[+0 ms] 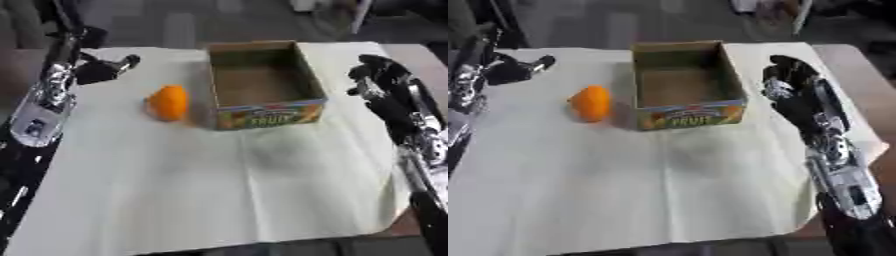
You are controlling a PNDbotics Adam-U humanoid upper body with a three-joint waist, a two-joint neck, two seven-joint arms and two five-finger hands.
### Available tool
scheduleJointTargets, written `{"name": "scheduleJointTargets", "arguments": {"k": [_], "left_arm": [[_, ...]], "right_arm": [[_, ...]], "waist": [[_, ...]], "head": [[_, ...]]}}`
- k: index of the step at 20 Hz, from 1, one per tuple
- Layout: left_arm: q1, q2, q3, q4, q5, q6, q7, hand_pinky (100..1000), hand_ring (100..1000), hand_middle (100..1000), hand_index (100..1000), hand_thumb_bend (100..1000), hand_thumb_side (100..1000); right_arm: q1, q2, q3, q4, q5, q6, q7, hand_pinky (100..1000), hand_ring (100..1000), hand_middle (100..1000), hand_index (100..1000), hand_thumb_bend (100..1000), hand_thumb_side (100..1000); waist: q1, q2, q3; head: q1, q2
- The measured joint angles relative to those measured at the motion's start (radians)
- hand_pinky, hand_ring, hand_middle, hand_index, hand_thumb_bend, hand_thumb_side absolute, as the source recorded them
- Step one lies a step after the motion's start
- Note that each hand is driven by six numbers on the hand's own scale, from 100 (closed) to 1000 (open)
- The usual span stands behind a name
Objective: Pick up objects on the table and place them in the box.
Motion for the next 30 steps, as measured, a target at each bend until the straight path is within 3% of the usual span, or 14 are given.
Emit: {"name": "scheduleJointTargets", "arguments": {"k": [11, 18, 30], "left_arm": [[-0.026, -0.005, -0.019, 0.008, -0.085, 0.017, -0.052, 695, 780, 664, 763, 699, 176], [-0.077, -0.039, -0.044, 0.061, -0.243, 0.040, -0.138, 695, 776, 680, 776, 725, 165], [-0.120, -0.098, -0.073, 0.162, -0.516, 0.012, -0.278, 700, 765, 700, 788, 808, 201]], "right_arm": [[0.000, 0.000, 0.000, 0.000, 0.000, 0.000, 0.000, 620, 766, 636, 799, 100, 336], [0.000, 0.000, 0.001, 0.000, 0.000, 0.001, 0.001, 620, 766, 636, 799, 100, 338], [0.000, 0.000, 0.005, 0.001, 0.000, 0.003, 0.004, 619, 766, 636, 799, 100, 342]], "waist": [[0.000, -0.001, -0.005], [0.000, -0.005, -0.015], [-0.001, -0.005, -0.037]], "head": [[0.001, 0.000], [0.006, 0.000], [0.012, 0.000]]}}
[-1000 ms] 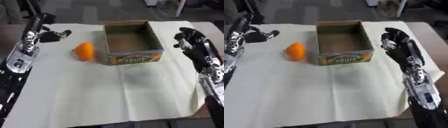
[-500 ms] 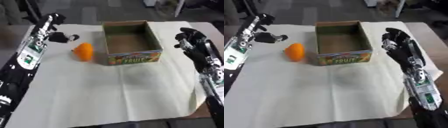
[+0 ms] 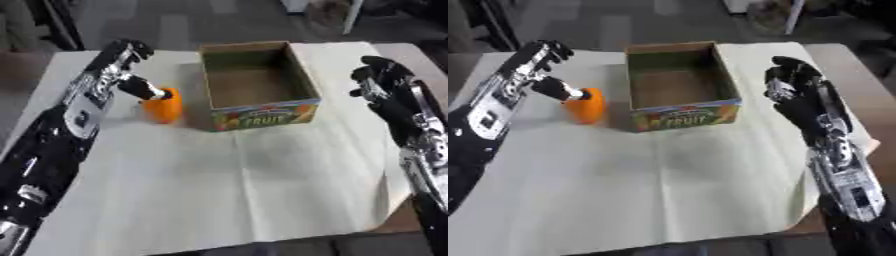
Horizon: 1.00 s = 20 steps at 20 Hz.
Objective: Pick up objects on the table and place them in the box.
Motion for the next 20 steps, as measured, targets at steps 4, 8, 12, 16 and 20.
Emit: {"name": "scheduleJointTargets", "arguments": {"k": [4, 8, 12, 16, 20], "left_arm": [[-0.003, -0.009, -0.010, 0.013, -0.063, -0.014, -0.019, 722, 782, 733, 802, 837, 220], [-0.003, -0.012, -0.022, 0.025, -0.130, -0.030, -0.029, 739, 788, 742, 805, 833, 218], [-0.003, -0.023, -0.029, 0.043, -0.182, -0.044, -0.039, 745, 782, 733, 802, 813, 202], [-0.002, -0.028, -0.032, 0.056, -0.214, -0.057, -0.054, 743, 777, 721, 794, 797, 195], [0.003, -0.035, -0.035, 0.066, -0.226, -0.064, -0.073, 727, 748, 674, 764, 768, 165]], "right_arm": [[0.000, 0.000, 0.002, 0.000, 0.000, 0.001, 0.001, 619, 766, 635, 799, 100, 344], [0.000, 0.000, 0.002, 0.000, 0.000, 0.001, 0.001, 619, 766, 635, 799, 100, 345], [0.000, 0.000, 0.002, 0.002, 0.000, 0.001, 0.001, 619, 765, 635, 799, 100, 345], [0.000, 0.000, 0.002, 0.004, 0.000, 0.001, 0.001, 619, 765, 635, 799, 100, 346], [0.000, 0.000, 0.002, 0.005, 0.000, 0.001, 0.001, 619, 765, 635, 799, 100, 347]], "waist": [[0.000, 0.005, -0.004], [0.000, 0.006, -0.005], [0.000, 0.008, -0.009], [0.000, 0.008, -0.009], [0.001, 0.008, -0.010]], "head": [[0.001, 0.000], [0.001, 0.000], [0.001, 0.000], [0.001, 0.000], [0.000, 0.000]]}}
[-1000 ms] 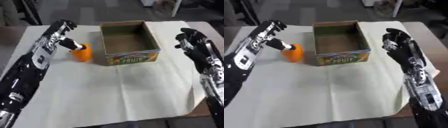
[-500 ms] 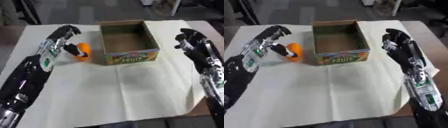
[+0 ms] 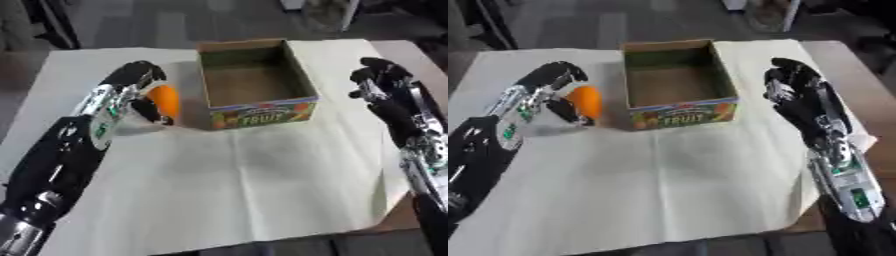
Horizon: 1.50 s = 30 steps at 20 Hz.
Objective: Pick up objects on the table and place them in the box.
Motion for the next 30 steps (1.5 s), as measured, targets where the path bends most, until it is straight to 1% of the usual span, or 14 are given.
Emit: {"name": "scheduleJointTargets", "arguments": {"k": [1, 4, 7, 9, 10, 11, 12, 13, 14, 17, 22, 26, 30], "left_arm": [[0.003, 0.000, -0.002, 0.002, -0.002, -0.001, -0.005, 715, 738, 666, 758, 761, 155], [0.004, 0.000, -0.003, 0.006, -0.011, -0.006, -0.018, 681, 663, 626, 731, 718, 100], [0.008, 0.000, -0.003, 0.007, -0.025, -0.008, -0.022, 631, 569, 568, 681, 659, 100], [0.012, 0.000, -0.003, 0.008, -0.030, -0.007, -0.020, 587, 510, 519, 641, 595, 100], [0.012, 0.000, -0.003, 0.009, -0.033, -0.005, -0.017, 556, 477, 489, 610, 547, 100], [0.012, 0.000, -0.003, 0.011, -0.035, -0.002, -0.010, 525, 427, 442, 562, 468, 100], [0.013, 0.000, -0.003, 0.012, -0.037, 0.001, -0.001, 525, 427, 442, 562, 468, 100], [0.013, 0.000, -0.003, 0.012, -0.038, 0.005, 0.011, 484, 352, 367, 487, 371, 100], [0.013, 0.000, -0.003, 0.012, -0.037, 0.009, 0.026, 467, 311, 326, 447, 334, 100], [0.016, 0.000, -0.003, -0.002, -0.023, 0.026, 0.084, 434, 246, 259, 385, 281, 101], [0.005, 0.001, -0.003, -0.085, 0.035, 0.057, 0.165, 433, 234, 247, 375, 261, 101], [-0.038, 0.001, -0.003, -0.146, 0.080, 0.075, 0.185, 441, 244, 255, 384, 263, 100], [-0.079, -0.014, -0.003, -0.156, 0.090, 0.081, 0.192, 442, 248, 259, 388, 268, 100]], "right_arm": [[0.000, 0.000, 0.000, 0.000, 0.000, 0.000, 0.000, 618, 765, 635, 799, 100, 348], [0.000, 0.000, 0.000, 0.000, 0.000, 0.000, 0.000, 618, 765, 634, 799, 100, 348], [0.000, 0.000, 0.000, 0.000, 0.000, 0.000, 0.000, 618, 765, 634, 798, 100, 348], [0.000, 0.000, 0.000, 0.000, 0.000, 0.000, 0.000, 618, 764, 634, 798, 100, 348], [0.000, 0.000, 0.000, 0.000, 0.000, 0.000, 0.000, 618, 764, 634, 798, 100, 348], [0.000, 0.000, 0.000, 0.000, 0.000, 0.000, 0.000, 618, 764, 634, 799, 100, 348], [0.000, 0.000, 0.000, 0.000, 0.000, 0.000, 0.000, 618, 764, 634, 799, 100, 348], [0.000, 0.000, 0.000, 0.000, 0.000, 0.000, 0.000, 618, 764, 634, 798, 100, 348], [0.000, 0.000, 0.000, 0.000, 0.000, 0.000, 0.000, 618, 764, 634, 798, 100, 348], [0.000, 0.000, 0.000, 0.000, 0.000, 0.000, 0.000, 618, 764, 633, 798, 100, 347], [0.000, 0.000, 0.000, 0.000, 0.000, 0.000, 0.000, 618, 764, 633, 798, 100, 349], [0.001, 0.000, 0.000, 0.000, 0.000, 0.001, 0.001, 618, 764, 633, 799, 100, 349], [0.001, 0.001, 0.007, 0.000, 0.000, 0.002, 0.008, 619, 764, 633, 798, 100, 349]], "waist": [[0.000, 0.000, 0.000], [0.001, 0.000, 0.000], [0.003, 0.000, 0.001], [0.002, 0.000, 0.001], [0.002, 0.000, 0.001], [0.002, 0.000, 0.001], [0.002, 0.000, 0.001], [0.002, 0.000, 0.002], [0.002, 0.000, 0.002], [0.000, 0.000, 0.005], [0.000, -0.001, 0.006], [0.001, -0.004, 0.005], [0.001, -0.005, -0.006]], "head": [[0.000, 0.000], [0.000, 0.000], [0.000, 0.000], [0.000, 0.000], [0.000, 0.000], [0.000, 0.000], [0.000, 0.000], [0.000, 0.000], [0.000, 0.000], [0.000, 0.000], [0.000, 0.000], [0.002, 0.000], [0.009, 0.000]]}}
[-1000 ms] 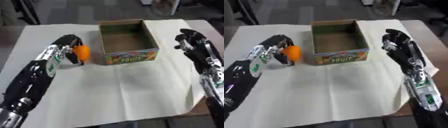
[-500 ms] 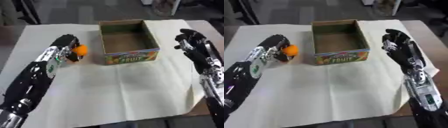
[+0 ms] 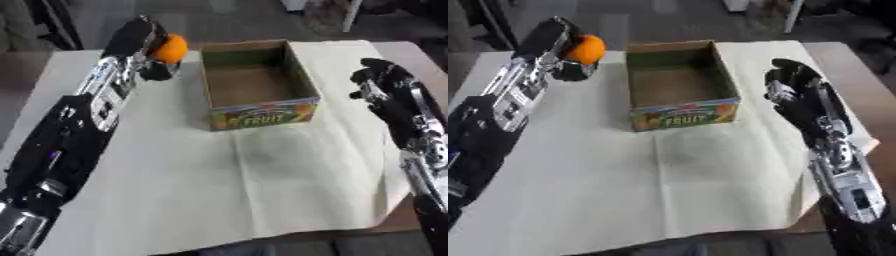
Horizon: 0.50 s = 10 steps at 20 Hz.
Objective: Pick up objects on the table and place them in the box.
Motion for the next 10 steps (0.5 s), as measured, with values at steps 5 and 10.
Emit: {"name": "scheduleJointTargets", "arguments": {"k": [5, 10], "left_arm": [[-0.026, -0.066, -0.006, 0.055, -0.023, -0.013, 0.021, 466, 282, 292, 420, 301, 100], [-0.038, -0.128, -0.001, 0.131, -0.047, -0.029, 0.059, 486, 333, 340, 467, 368, 100]], "right_arm": [[-0.003, 0.002, 0.010, 0.000, 0.000, 0.000, 0.010, 618, 764, 633, 799, 100, 350], [-0.010, 0.007, 0.018, 0.000, 0.000, 0.002, 0.016, 618, 764, 633, 799, 100, 353]], "waist": [[-0.001, 0.003, -0.033], [0.003, 0.015, -0.062]], "head": [[0.014, 0.000], [0.029, 0.000]]}}
